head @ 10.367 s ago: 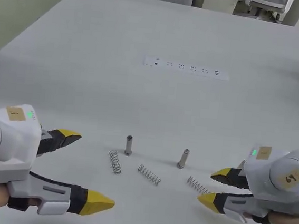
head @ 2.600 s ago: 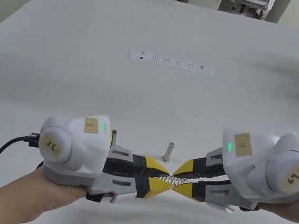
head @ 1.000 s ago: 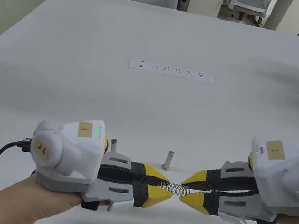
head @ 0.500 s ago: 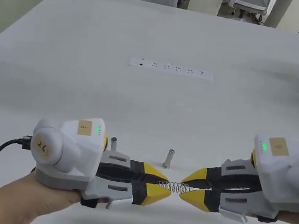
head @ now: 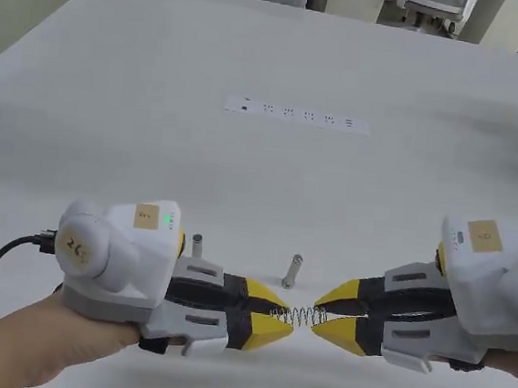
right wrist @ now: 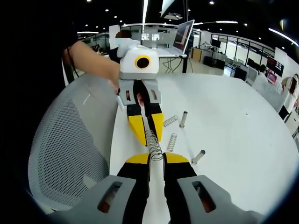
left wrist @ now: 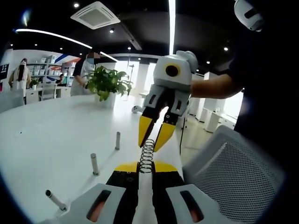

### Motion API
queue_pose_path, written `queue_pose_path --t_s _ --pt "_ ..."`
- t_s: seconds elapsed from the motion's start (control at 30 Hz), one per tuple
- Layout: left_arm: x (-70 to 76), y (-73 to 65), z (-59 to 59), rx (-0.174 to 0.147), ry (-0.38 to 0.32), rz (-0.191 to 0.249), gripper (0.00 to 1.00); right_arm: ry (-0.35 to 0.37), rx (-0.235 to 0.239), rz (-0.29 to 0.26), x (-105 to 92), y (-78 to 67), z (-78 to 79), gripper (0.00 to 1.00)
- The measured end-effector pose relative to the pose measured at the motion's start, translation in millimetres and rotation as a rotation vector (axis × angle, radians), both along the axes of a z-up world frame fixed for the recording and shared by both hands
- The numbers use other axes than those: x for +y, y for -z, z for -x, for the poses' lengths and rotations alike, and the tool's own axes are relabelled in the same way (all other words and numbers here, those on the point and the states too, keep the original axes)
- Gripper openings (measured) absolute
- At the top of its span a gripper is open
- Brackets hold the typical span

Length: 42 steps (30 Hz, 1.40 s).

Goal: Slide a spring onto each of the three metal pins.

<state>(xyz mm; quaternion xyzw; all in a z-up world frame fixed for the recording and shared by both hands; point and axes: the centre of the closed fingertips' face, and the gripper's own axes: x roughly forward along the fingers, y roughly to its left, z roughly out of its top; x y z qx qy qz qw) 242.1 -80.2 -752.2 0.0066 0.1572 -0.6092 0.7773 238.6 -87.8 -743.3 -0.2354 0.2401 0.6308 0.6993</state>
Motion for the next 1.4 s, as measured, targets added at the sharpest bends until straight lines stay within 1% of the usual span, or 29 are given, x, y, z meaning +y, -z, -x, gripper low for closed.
queue_pose_path --t_s 0.1,0.17,0.2,0.27,0.3,0.43,0.6,0.67,0.7,0.73,0.8,0.93,1.03,1.13,1.23,1.3,1.4 --pt "-0.5 4.2 0.7 -0.008 0.003 -0.021 0.01 -0.016 -0.010 0.001 3.2 -5.2 1.4 0.08" --pt "-1.6 7.2 1.7 -0.005 0.007 -0.030 0.01 -0.025 -0.005 -0.015 8.4 -11.2 3.3 0.08" --pt "-2.3 7.9 2.5 -0.005 0.010 -0.033 0.01 -0.028 -0.010 -0.011 10.1 -12.1 3.4 0.08" --pt "-3.2 8.8 2.7 -0.012 0.010 -0.045 0.01 -0.055 -0.037 0.033 10.8 -10.1 3.4 0.08" --pt "-3.3 9.9 2.3 -0.010 0.010 -0.048 0.01 -0.065 -0.047 0.039 12.9 -10.3 4.0 0.08" --pt "-3.8 12.6 2.9 -0.010 0.014 -0.058 0.01 -0.080 -0.053 0.061 17.2 -11.1 5.5 0.08" --pt "-3.4 14.9 1.9 -0.008 0.014 -0.068 0.01 -0.147 -0.122 0.158 21.5 -9.6 6.9 0.08" --pt "-3.7 15.7 1.5 -0.006 0.012 -0.069 0.01 -0.155 -0.133 0.182 24.0 -9.5 7.3 0.08" --pt "-3.8 16.0 1.4 -0.006 0.011 -0.071 0.01 -0.159 -0.135 0.186 24.5 -9.4 7.6 0.08" --pt "-3.9 16.4 1.3 -0.008 0.011 -0.073 0.01 -0.175 -0.151 0.197 25.9 -9.8 7.8 0.08" --pt "-4.4 16.4 1.6 -0.008 0.014 -0.072 0.01 -0.185 -0.153 0.206 29.1 -10.8 9.1 0.08" --pt "-6.1 15.1 1.6 -0.013 0.017 -0.069 0.01 -0.207 -0.172 0.218 33.8 -12.8 9.7 0.08" --pt "-6.3 16.3 1.1 -0.015 0.018 -0.074 0.01 -0.229 -0.188 0.245 34.4 -11.1 10.2 0.08" --pt "-6.9 16.9 1.9 -0.020 0.024 -0.080 0.01 -0.242 -0.189 0.265 33.9 -10.2 11.0 0.08" --pt "-7.4 18.5 2.9 -0.024 0.032 -0.091 0.01 -0.259 -0.184 0.301 31.4 -8.1 11.4 0.08" --pt "-8.4 18.7 4.0 -0.024 0.036 -0.093 0.01 -0.261 -0.166 0.317 30.9 -8.1 11.7 0.08" --pt "-9.4 18.3 5.0 -0.026 0.041 -0.094 0.01 -0.271 -0.153 0.334 30.1 -8.1 12.2 0.08"
